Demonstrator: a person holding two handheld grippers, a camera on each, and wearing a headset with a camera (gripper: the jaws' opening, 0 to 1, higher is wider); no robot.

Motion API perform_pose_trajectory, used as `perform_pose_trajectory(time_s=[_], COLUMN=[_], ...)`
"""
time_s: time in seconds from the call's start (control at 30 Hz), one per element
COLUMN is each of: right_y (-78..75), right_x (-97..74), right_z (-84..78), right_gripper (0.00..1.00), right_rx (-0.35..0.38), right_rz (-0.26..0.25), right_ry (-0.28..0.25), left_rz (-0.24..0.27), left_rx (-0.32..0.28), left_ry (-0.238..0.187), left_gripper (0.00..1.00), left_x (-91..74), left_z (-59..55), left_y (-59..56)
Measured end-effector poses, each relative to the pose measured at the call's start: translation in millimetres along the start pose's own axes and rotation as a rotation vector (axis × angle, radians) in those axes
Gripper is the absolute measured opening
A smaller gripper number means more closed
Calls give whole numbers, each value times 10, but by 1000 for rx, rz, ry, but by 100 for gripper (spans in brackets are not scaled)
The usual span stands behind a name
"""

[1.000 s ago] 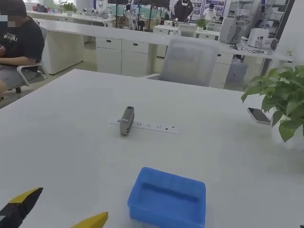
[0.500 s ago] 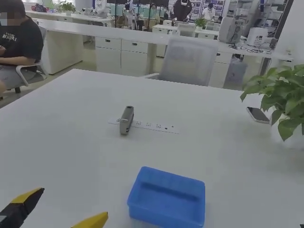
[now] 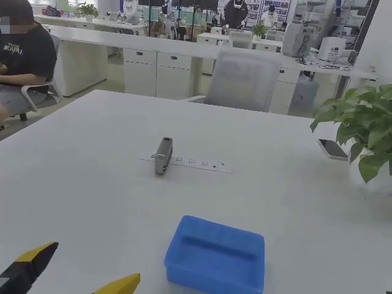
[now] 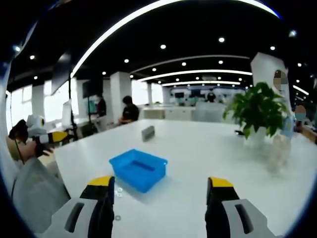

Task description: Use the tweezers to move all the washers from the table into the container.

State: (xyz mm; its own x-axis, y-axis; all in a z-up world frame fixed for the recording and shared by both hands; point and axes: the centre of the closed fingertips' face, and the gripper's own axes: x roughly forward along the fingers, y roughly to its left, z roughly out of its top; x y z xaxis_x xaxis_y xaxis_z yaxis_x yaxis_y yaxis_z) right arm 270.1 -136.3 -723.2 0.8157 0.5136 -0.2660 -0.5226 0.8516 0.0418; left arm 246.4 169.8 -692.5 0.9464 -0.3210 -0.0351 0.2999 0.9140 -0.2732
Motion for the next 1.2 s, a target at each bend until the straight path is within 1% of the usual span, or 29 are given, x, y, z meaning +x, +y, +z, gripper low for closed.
perform_pose_trajectory(time_s=[0.07, 0.1, 0.13, 0.17, 0.2, 0.23, 0.27, 0.3, 0.37, 0.4, 0.47, 0.5, 0.53, 0.57, 0.6, 0.63, 0.67, 0.77, 0.8, 0.87, 0.9, 0.93, 0.97, 1.0, 1.03, 1.07, 1.1, 1.13, 1.2], right_y=[8, 19, 45, 64, 91, 95, 133, 196, 374, 481, 578, 678, 752, 858, 893, 946, 996, 1126, 1169, 1208, 1223, 1234, 1246, 1239, 1249, 1257, 1271, 1279, 1274], right_x=[3, 3, -8, -12, -15, -12, -7, 12, 39, 56, 115, 154, 183, 217, 247, 292, 303, 338, 341, 350, 346, 347, 335, 301, 329, 322, 314, 312, 309], right_z=[-29, -59, -129, -165, -210, -242, -273, -287, -318, -329, -312, -322, -334, -391, -431, -497, -559, -783, -871, -990, -1028, -1076, -1111, -1167, -1177, -1198, -1209, -1214, -1208], right_gripper=[76, 76, 75, 73, 70, 68, 65, 63, 54, 49, 37, 33, 28, 25, 24, 21, 19, 19, 17, 14, 13, 12, 11, 10, 10, 9, 9, 9, 10], right_rx=[-5, -6, -12, -42, -97, -123, -144, -164, -182, -192, -189, -187, -183, -167, -176, -201, -211, -244, -266, -319, -342, -387, -414, -440, -481, -500, -505, -502, -498], right_rz=[1, 5, 14, 25, 35, 40, 59, 92, 184, 239, 272, 315, 350, 397, 409, 433, 460, 527, 551, 572, 580, 586, 595, 600, 601, 606, 609, 607, 609], right_ry=[19, 40, 91, 121, 164, 188, 212, 225, 252, 267, 268, 281, 287, 315, 331, 350, 374, 457, 488, 528, 541, 555, 570, 602, 590, 597, 599, 598, 596], left_rz=[-5, -9, -23, -56, -70, -85, -87, -124, -192, -238, -316, -379, -435, -471, -506, -527, -541, -594, -606, -643, -652, -669, -674, -675, -682, -702, -709, -733, -753], left_rx=[3, 8, 2, -18, -20, -4, 16, 59, 152, 203, 246, 245, 251, 267, 290, 337, 355, 393, 412, 464, 480, 513, 536, 561, 587, 621, 641, 682, 740], left_ry=[15, 35, 40, 69, 102, 172, 227, 308, 402, 474, 547, 601, 657, 689, 722, 761, 788, 864, 878, 923, 933, 954, 963, 967, 966, 977, 979, 972, 986], left_gripper=[87, 86, 86, 86, 86, 85, 85, 82, 72, 63, 55, 53, 50, 45, 41, 37, 32, 24, 22, 20, 19, 18, 16, 15, 13, 11, 9, 7, 4], left_x=[4, 8, 15, 24, 25, 24, 21, 12, -1, -16, -16, -21, -30, -35, -48, -38, -39, -22, -16, -31, -25, -33, -25, -13, 2, 1, 10, 26, 28], left_z=[-24, -56, -63, -111, -164, -270, -352, -472, -608, -711, -822, -913, -1022, -1086, -1146, -1235, -1294, -1483, -1524, -1624, -1656, -1702, -1725, -1742, -1751, -1769, -1779, -1786, -1818], left_y=[-8, -11, -32, -83, -99, -109, -106, -143, -192, -220, -304, -386, -415, -451, -488, -494, -494, -517, -520, -527, -529, -529, -518, -508, -504, -511, -513, -536, -543])
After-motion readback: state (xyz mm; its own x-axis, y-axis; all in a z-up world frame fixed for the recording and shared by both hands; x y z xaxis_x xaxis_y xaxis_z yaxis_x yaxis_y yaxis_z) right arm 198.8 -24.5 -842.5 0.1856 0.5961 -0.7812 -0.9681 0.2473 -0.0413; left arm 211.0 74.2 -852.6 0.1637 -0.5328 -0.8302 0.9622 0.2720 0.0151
